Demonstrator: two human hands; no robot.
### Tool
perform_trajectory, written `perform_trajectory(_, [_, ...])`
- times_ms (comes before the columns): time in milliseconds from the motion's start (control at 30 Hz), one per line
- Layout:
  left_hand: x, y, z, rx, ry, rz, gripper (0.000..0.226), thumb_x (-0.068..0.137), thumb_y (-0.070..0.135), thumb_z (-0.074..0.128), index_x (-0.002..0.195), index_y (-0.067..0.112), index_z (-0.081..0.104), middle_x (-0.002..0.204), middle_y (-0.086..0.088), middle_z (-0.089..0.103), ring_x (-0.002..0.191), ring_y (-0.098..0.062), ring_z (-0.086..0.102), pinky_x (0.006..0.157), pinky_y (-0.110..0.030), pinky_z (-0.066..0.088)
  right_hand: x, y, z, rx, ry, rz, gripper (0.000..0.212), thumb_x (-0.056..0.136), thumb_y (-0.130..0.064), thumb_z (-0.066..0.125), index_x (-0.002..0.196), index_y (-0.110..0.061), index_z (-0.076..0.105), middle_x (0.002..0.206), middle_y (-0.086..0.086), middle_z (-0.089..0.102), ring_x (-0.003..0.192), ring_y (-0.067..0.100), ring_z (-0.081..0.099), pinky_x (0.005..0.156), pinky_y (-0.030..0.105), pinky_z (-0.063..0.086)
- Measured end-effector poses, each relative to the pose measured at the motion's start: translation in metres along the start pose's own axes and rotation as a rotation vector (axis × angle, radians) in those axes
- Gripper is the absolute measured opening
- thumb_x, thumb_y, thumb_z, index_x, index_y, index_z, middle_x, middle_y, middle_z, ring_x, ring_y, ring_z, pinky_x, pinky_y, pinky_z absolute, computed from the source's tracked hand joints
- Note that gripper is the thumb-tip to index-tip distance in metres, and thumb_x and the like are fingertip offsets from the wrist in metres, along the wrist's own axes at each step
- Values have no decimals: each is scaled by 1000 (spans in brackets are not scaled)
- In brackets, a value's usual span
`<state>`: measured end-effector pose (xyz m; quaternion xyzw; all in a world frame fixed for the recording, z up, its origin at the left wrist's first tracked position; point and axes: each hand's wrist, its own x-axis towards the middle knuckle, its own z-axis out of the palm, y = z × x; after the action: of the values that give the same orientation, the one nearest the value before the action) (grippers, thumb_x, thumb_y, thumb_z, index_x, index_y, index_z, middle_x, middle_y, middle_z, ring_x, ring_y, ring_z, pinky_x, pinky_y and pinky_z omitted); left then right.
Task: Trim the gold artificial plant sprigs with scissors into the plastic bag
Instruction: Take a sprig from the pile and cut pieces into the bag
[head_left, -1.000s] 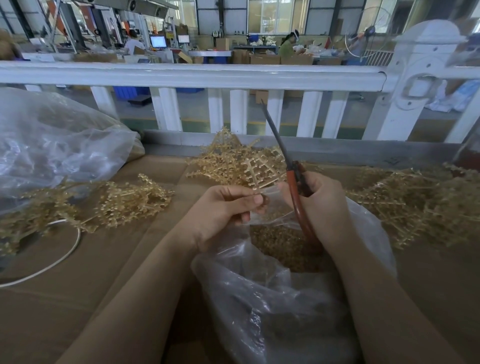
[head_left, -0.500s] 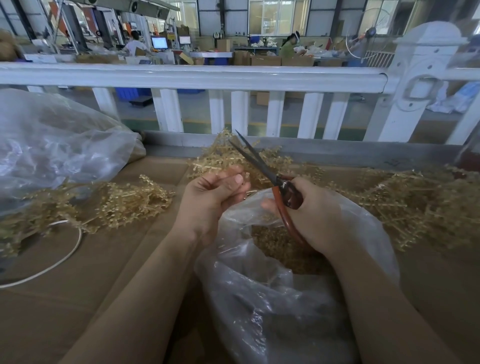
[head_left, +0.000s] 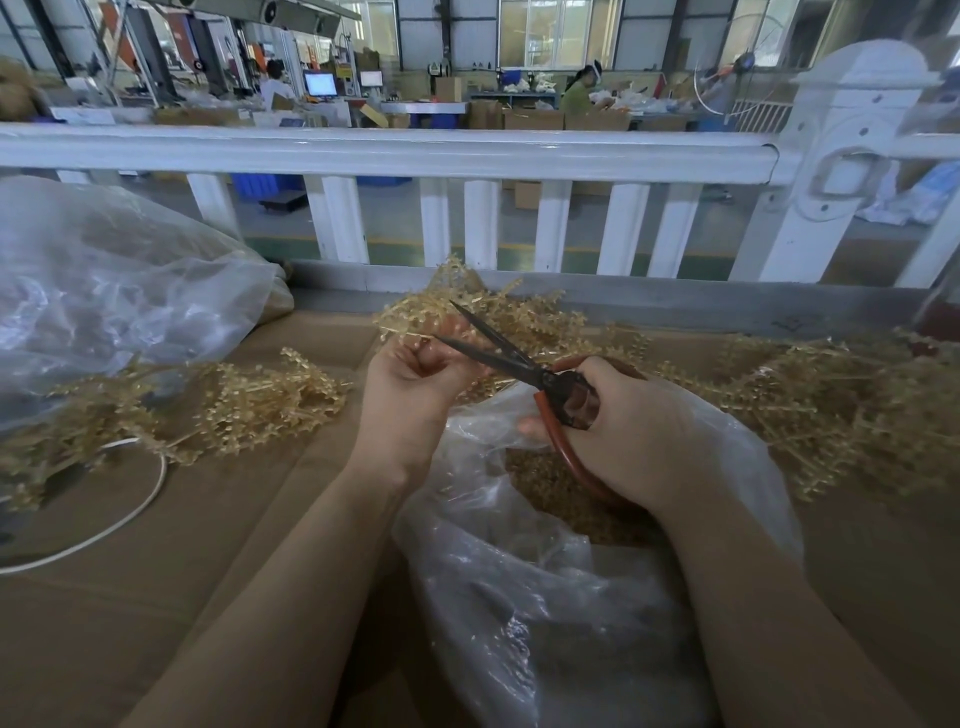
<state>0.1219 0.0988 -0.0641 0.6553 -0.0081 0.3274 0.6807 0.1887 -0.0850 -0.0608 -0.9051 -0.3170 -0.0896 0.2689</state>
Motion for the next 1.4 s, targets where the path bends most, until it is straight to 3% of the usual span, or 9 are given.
perform_trajectory(167, [1,1,-1,33,37,-14,23,80,-3,72,73,19,74,62,9,64,71,-11,62,74,-25,52,1,1,0,-24,4,5,52,67,-92,48,95,-48,46,75,-29,51,68,-10,45,57,15,31])
perform_trajectory(267, [1,0,-2,9,51,-18,5,79,-3,73,82,-2,69,66,-12,59,74,-24,58,78,-30,54,2,1,0,-21,9,17,49,67,-92,49,83,-46,45,72,-26,53,67,-7,47,56,17,33])
perform_trajectory(367, [1,-1,-3,17,54,-10,9,81,-3,72,85,-8,65,72,-31,55,78,-27,56,81,-32,54,1,0,0,-46,16,14,46,68,-92,50,76,-47,42,68,-24,53,65,-6,47,54,16,30])
perform_trajectory(467, [0,1,-4,36,39,-4,8,85,-3,70,82,4,73,77,-14,70,81,-22,66,81,-32,54,1,1,1,-39,25,10,47,67,-93,49,77,-48,44,69,-25,54,65,-7,47,54,15,30])
perform_trajectory(567, [0,0,-4,9,43,-9,9,87,-3,68,85,4,74,81,-6,75,81,-15,70,77,-24,54,2,2,3,-23,51,-4,60,60,-99,36,87,-47,50,72,-25,57,67,-7,49,55,14,31])
perform_trajectory(733, [2,-2,-3,-53,71,-49,10,87,-3,67,91,-12,68,79,-14,72,72,-12,69,67,-17,51,2,5,5,9,77,-13,72,54,-102,25,89,-47,52,72,-24,59,68,-6,51,56,14,33])
perform_trajectory(933, [-2,0,-2,37,13,-61,11,90,-4,63,87,-14,67,71,-9,73,69,-11,69,66,-16,50,2,6,5,-49,110,-52,76,55,-102,17,92,-44,48,71,-29,51,65,-8,47,54,16,34])
perform_trajectory(1167, [-4,5,1,93,-6,-68,16,93,-9,56,84,-4,69,72,-11,71,66,-13,69,64,-16,50,2,7,4,-71,112,-76,70,57,-100,20,86,-43,47,71,-23,55,65,-5,49,53,16,33])
perform_trajectory(1400, [-4,8,0,48,-28,-83,16,93,-7,57,85,0,69,72,-2,74,66,-11,69,61,-16,50,1,6,5,-55,149,-68,76,51,-107,9,74,-45,45,62,-23,53,57,-6,48,49,14,30])
